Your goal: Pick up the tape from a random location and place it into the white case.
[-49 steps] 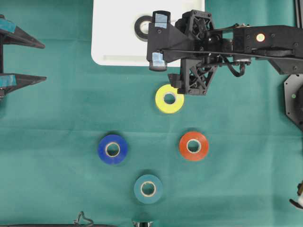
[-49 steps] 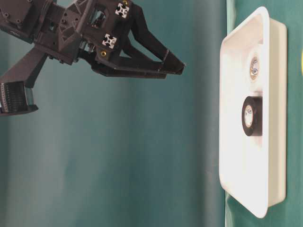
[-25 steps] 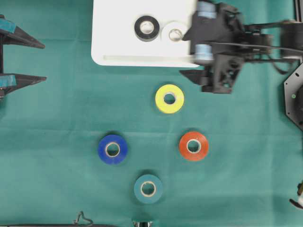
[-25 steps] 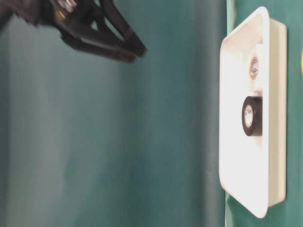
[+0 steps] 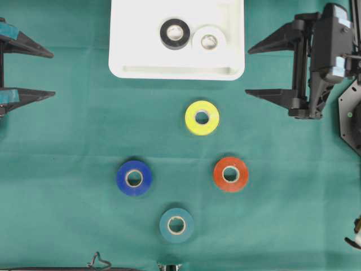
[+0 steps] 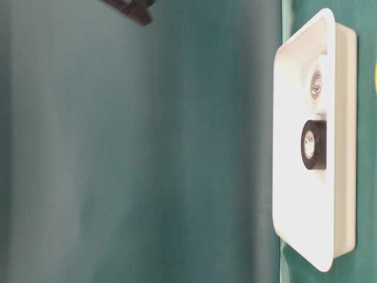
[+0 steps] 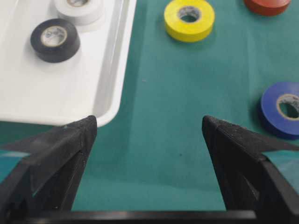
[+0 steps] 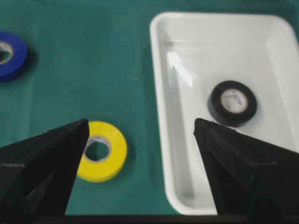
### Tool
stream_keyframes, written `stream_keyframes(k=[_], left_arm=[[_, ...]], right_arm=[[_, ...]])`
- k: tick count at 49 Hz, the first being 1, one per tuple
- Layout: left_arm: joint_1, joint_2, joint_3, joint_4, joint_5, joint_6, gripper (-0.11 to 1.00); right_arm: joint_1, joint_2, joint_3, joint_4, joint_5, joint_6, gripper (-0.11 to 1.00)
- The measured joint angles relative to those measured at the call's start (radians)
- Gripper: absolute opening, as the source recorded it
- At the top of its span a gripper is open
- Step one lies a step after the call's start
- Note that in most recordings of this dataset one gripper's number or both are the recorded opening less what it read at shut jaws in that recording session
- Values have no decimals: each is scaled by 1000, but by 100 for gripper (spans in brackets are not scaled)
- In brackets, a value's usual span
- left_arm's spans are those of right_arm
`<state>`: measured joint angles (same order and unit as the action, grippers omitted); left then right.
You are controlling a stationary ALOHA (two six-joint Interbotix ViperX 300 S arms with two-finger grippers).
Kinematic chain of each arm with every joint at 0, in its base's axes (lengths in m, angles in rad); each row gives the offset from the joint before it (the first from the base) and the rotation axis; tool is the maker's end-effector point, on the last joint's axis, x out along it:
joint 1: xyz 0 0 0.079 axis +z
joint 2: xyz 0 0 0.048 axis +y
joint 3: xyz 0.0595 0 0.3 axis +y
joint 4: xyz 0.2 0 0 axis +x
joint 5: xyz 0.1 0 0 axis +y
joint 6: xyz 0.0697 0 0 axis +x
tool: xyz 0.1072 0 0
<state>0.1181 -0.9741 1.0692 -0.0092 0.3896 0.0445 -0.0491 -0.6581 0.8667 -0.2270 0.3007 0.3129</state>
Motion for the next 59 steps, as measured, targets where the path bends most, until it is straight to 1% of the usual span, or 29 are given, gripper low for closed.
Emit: stream_keyframes(k=[11,17,24,59], left_arm=[[0,-2,0,0,0,0,96],[-2,-2,2,0,-2,0,96],[0,-2,2,0,0,0,96],[0,-2,9,0,-2,0,96]], right_arm=[[-14,-18,156,2,-204,21,89],[-14,-17,195,3,-262,25,89],[-15,-18,202,5,-278,25,89],[-15,-18,202,5,-278,25,89]])
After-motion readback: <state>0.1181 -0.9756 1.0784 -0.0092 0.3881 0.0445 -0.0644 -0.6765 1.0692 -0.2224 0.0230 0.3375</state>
